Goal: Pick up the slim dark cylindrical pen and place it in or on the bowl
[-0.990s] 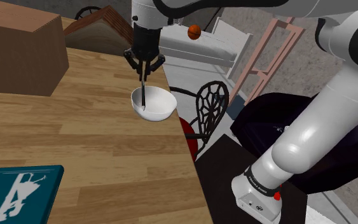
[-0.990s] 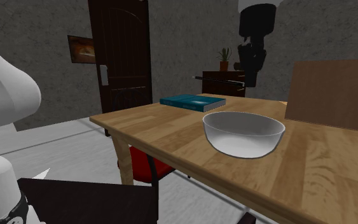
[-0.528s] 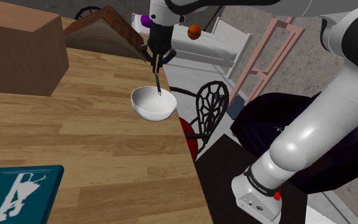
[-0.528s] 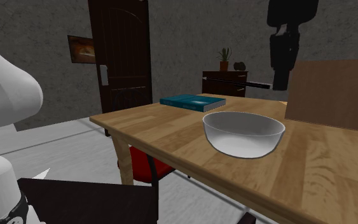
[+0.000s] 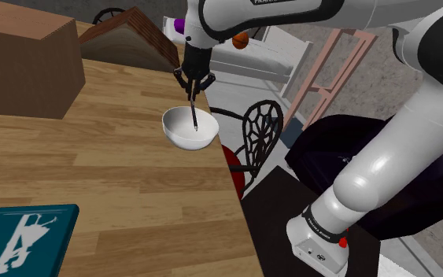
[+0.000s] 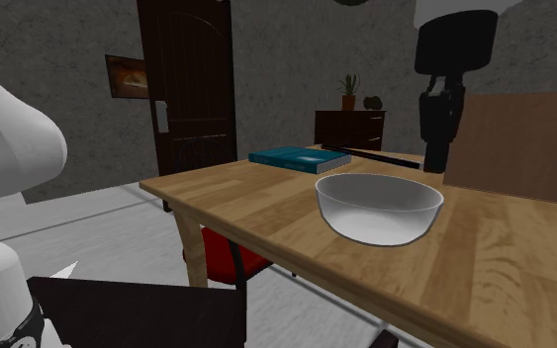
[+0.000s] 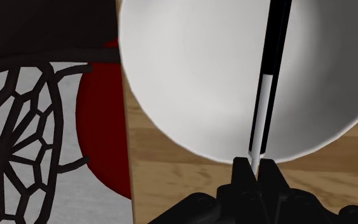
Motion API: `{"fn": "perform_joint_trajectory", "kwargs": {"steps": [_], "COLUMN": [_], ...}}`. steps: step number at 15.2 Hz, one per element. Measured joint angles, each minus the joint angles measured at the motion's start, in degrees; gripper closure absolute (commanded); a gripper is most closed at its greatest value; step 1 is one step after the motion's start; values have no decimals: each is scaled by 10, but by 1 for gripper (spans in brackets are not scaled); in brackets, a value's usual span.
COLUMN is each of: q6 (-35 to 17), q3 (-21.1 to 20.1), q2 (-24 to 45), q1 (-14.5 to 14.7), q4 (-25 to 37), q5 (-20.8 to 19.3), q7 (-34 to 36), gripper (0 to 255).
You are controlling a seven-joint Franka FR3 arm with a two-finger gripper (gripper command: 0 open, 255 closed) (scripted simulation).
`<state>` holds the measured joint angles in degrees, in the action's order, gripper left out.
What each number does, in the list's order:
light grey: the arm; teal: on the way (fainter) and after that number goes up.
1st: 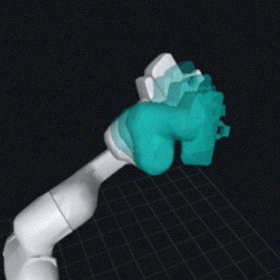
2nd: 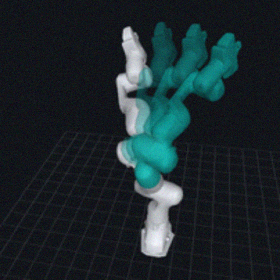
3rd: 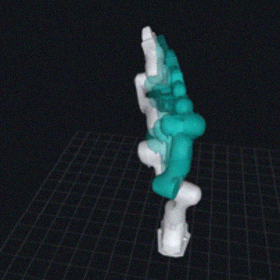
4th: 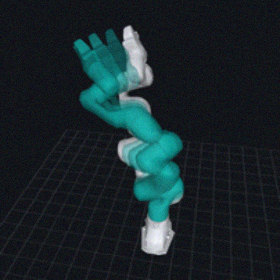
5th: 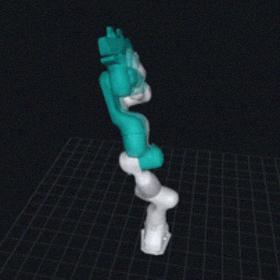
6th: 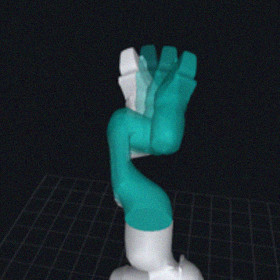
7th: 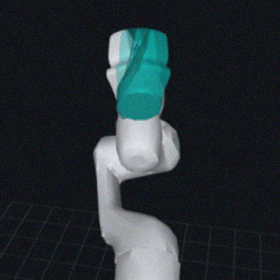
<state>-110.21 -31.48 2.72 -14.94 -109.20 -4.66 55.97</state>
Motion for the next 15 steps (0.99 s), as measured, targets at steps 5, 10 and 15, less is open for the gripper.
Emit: {"fn": "perform_joint_trajectory", "kwargs": {"steps": [5,10,15], "q6": [-37,-54,-54], "q3": [0,1,1], "q2": [9,16,16], "q1": [1,1,1], "q4": [-30,-40,-41], "q5": [-7,-11,-11], "q7": [6,9,9], "gripper": [255,255,0]}}
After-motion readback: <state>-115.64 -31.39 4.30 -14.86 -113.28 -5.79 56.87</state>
